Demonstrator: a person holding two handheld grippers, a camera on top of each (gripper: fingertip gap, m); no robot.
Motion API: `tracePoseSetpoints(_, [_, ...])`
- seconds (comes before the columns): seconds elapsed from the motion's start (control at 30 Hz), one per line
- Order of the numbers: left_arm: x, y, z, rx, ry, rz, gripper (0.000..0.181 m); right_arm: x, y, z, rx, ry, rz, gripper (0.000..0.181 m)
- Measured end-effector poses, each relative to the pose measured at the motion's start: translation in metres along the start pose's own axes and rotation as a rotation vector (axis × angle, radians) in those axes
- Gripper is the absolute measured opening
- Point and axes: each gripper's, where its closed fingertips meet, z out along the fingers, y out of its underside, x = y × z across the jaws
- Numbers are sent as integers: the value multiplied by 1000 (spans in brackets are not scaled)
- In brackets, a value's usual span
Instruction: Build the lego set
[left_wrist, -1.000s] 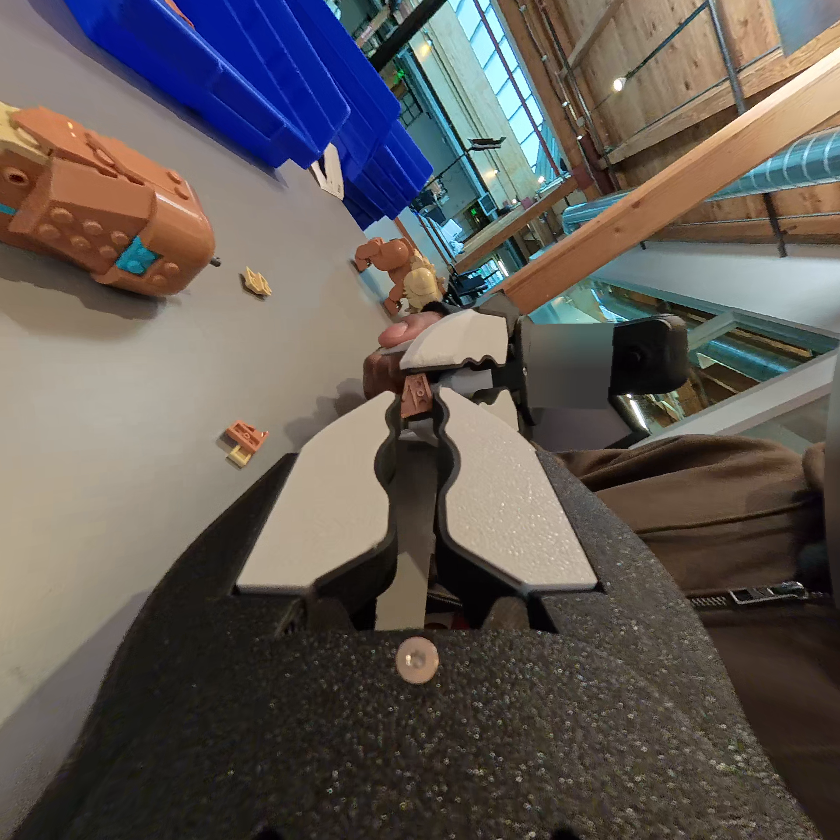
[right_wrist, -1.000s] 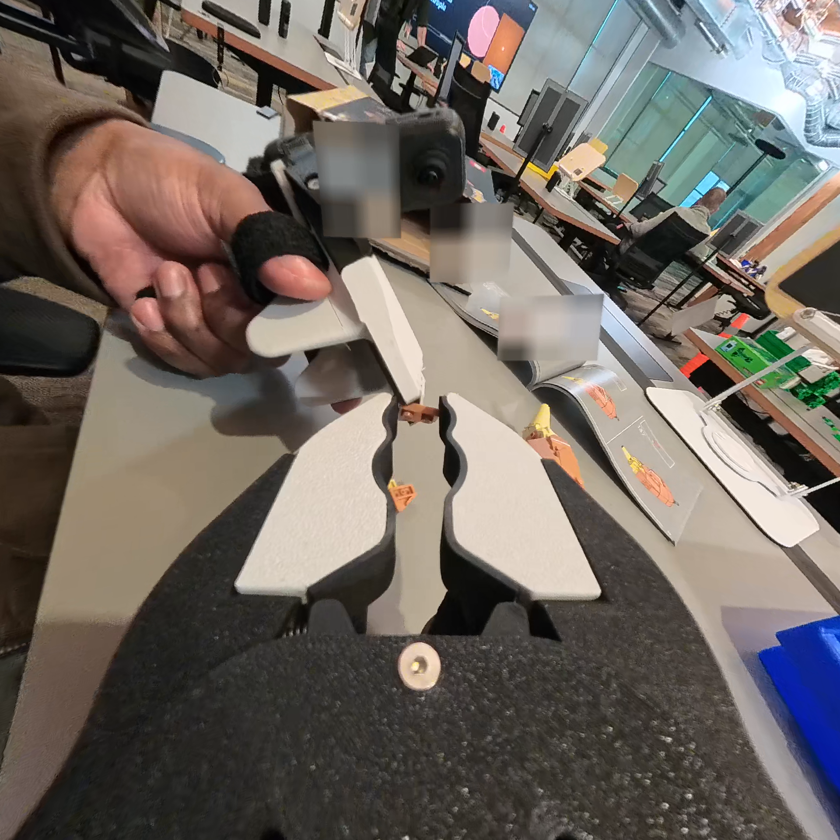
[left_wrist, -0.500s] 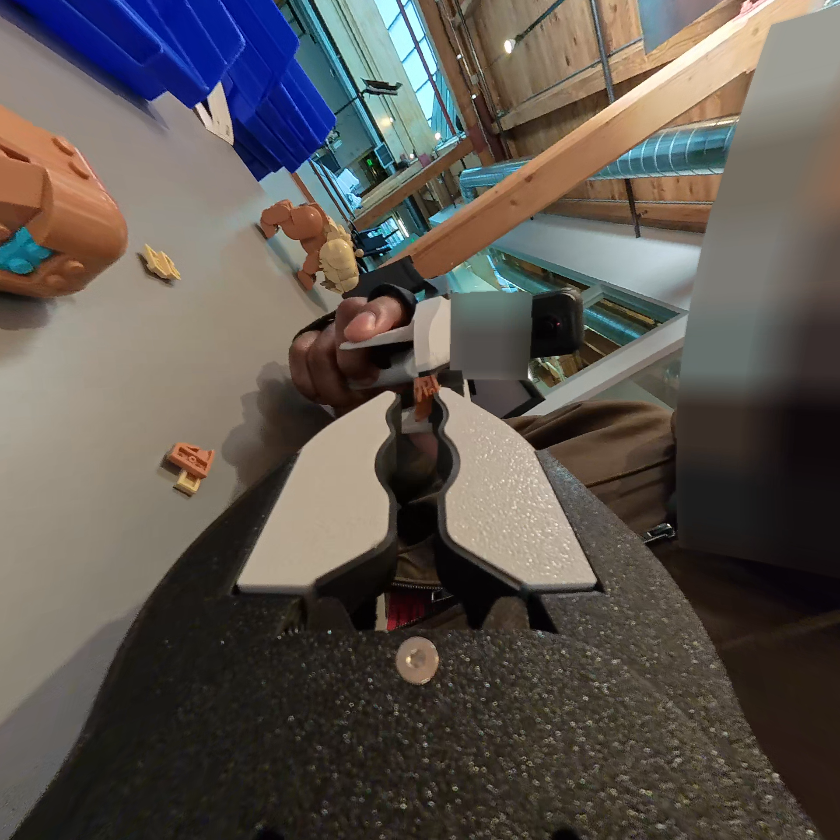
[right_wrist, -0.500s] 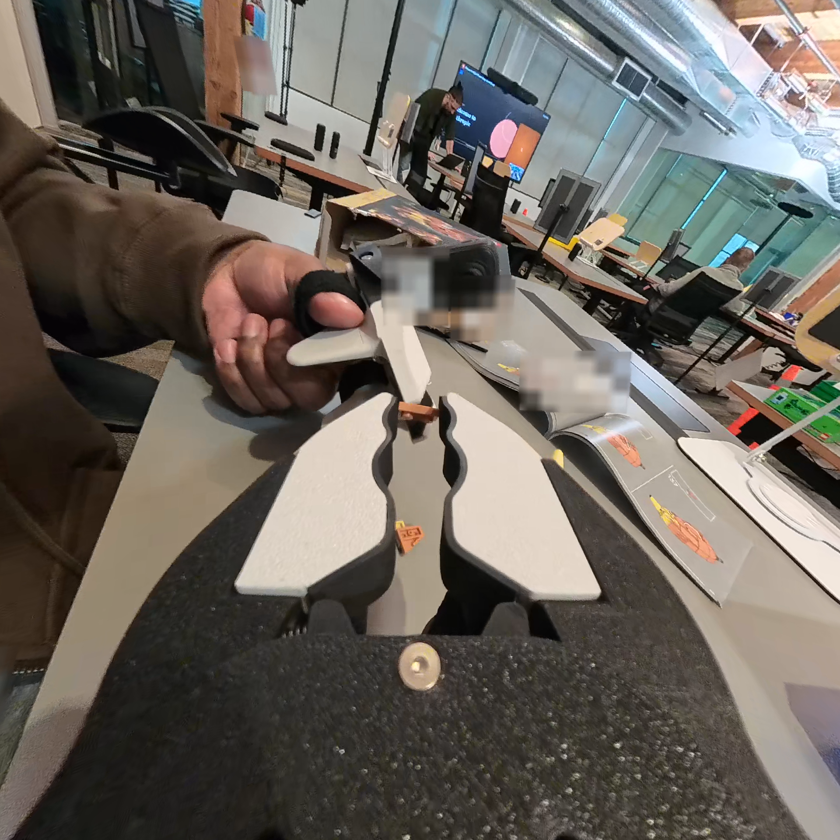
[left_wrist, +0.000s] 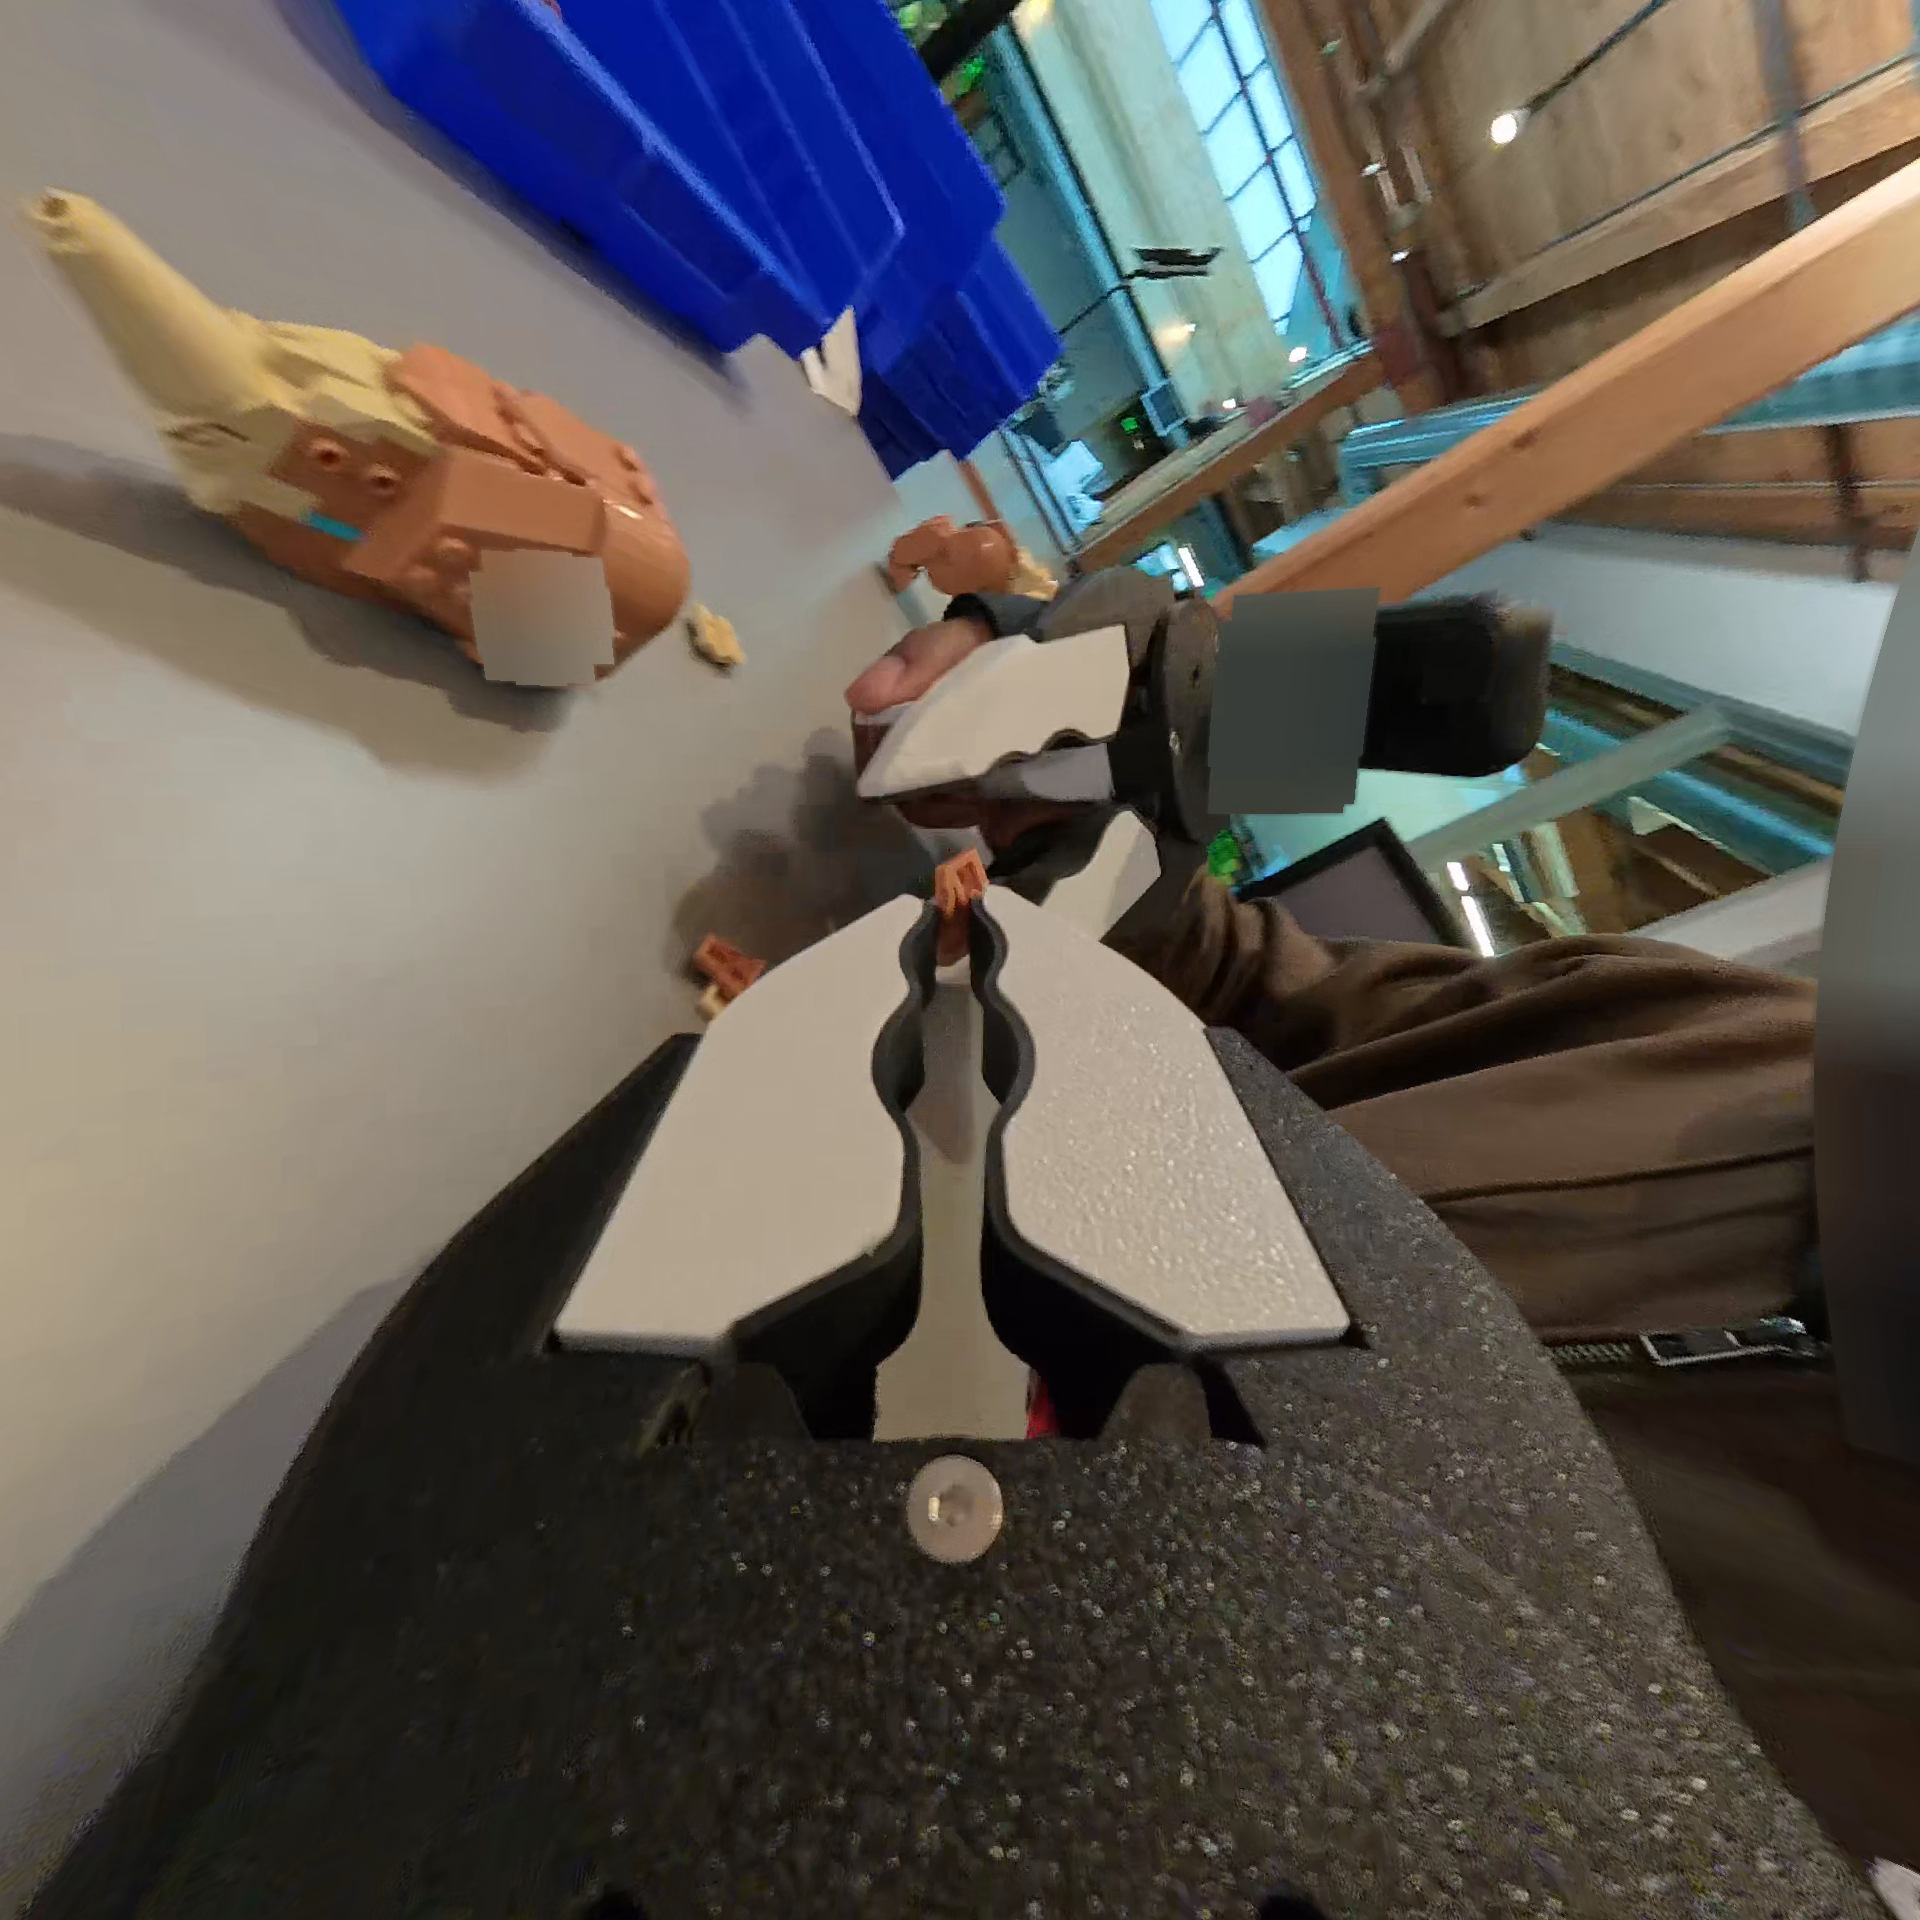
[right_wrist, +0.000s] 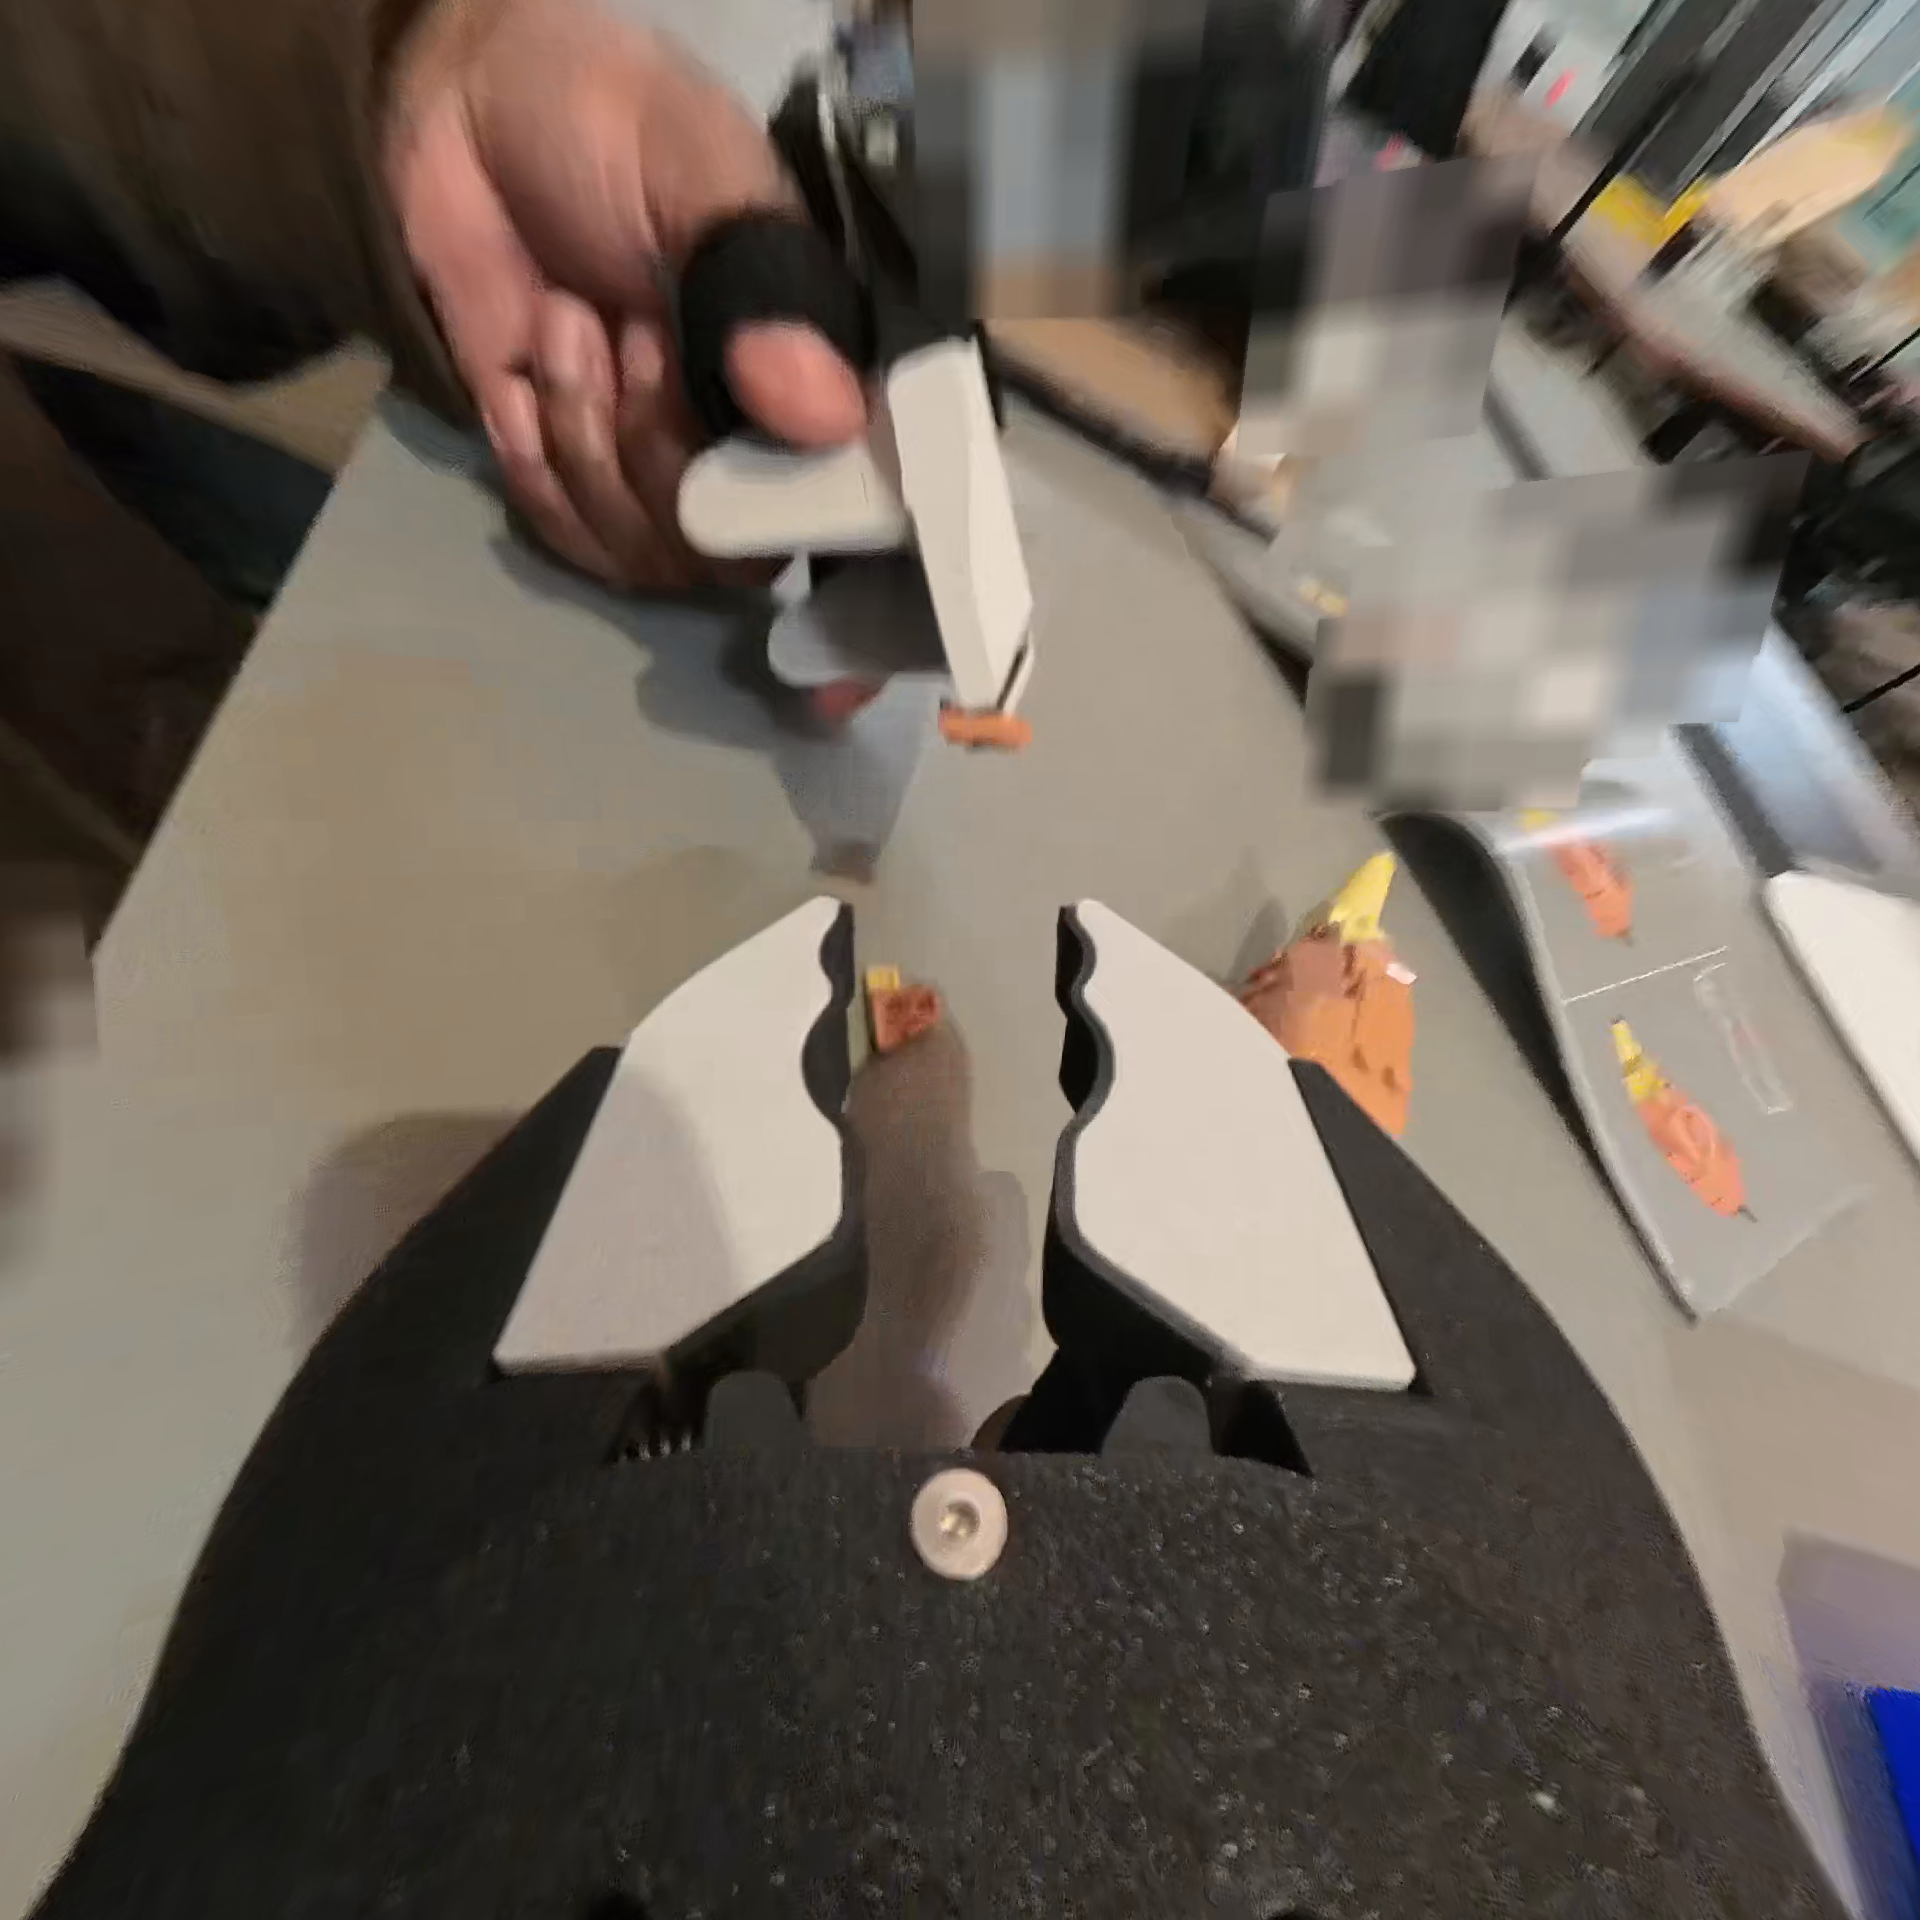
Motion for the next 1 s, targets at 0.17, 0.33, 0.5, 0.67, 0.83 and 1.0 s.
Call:
tracePoseSetpoints(0.17, [-7,3,-1,-7,-54,-6,6,-6,34,15,-182,-145,8,41])
tracePoseSetpoints(0.33, [-11,5,1,-23,-75,-17,6,-7,39,21,-235,-183,10,38])
tracePoseSetpoints(0.5, [-14,5,3,-32,-96,-13,6,-12,39,25,-251,-222,26,27])
tracePoseSetpoints(0.67, [-17,5,3,-29,-123,-3,6,-11,35,28,-240,-178,1,16])
tracePoseSetpoints(0.83, [-21,3,2,-8,-170,9,6,-2,29,30,-207,-61,-12,16])
tracePoseSetpoints(1.0, [-27,2,2,-1,-240,50,6,2,22,30,-182,54,-16,16])
